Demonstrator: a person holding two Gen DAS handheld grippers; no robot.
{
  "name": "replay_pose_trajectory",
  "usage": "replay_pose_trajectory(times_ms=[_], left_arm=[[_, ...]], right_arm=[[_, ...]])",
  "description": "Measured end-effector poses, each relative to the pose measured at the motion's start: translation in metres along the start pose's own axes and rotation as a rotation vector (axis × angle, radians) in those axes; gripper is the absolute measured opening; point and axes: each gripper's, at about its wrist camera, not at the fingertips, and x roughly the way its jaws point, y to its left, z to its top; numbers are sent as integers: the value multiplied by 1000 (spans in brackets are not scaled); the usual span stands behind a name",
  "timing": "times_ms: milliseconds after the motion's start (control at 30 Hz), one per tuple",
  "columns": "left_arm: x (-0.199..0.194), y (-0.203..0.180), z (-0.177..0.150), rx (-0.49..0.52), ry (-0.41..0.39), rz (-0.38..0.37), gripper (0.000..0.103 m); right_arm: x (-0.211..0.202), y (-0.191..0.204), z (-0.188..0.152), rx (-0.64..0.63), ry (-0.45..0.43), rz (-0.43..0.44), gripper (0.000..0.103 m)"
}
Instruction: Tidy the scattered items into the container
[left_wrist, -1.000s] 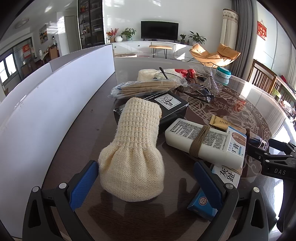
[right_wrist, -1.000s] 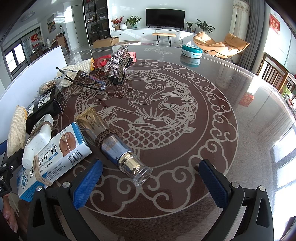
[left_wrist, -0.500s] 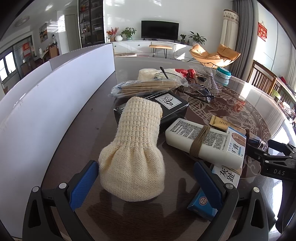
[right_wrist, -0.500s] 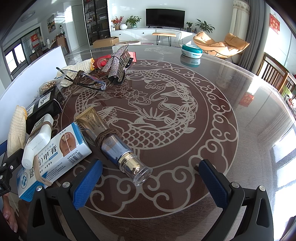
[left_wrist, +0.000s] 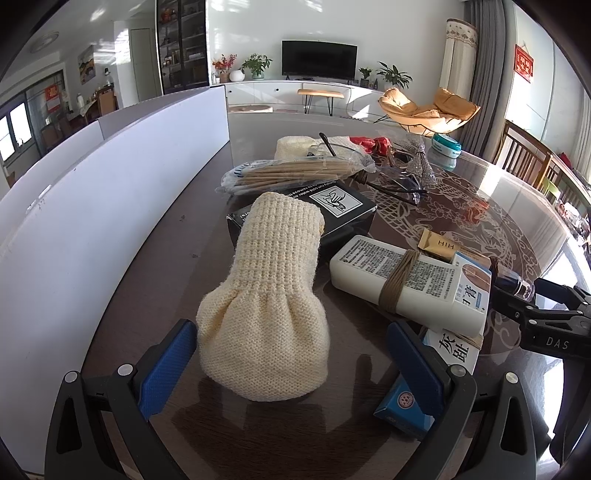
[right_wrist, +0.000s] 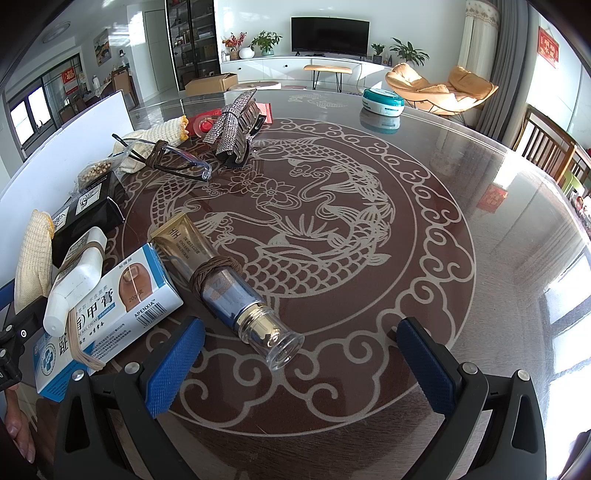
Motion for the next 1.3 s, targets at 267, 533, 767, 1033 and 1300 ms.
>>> replay_pose_trajectory(times_ms=[267,533,767,1033,1300], left_arm=[[2,0,-1,2,6,-5,103],[1,-2,-1,11,9,3,103],[2,0,0,4,10,2,103],[3,2,-1,-5,9,2,103],[3,2,-1,-8,10,2,103]], right_arm=[[0,0,0,0,0,0,103],[0,0,0,0,0,0,103],[0,0,0,0,0,0,103],[0,0,0,0,0,0,103],[0,0,0,0,0,0,103]])
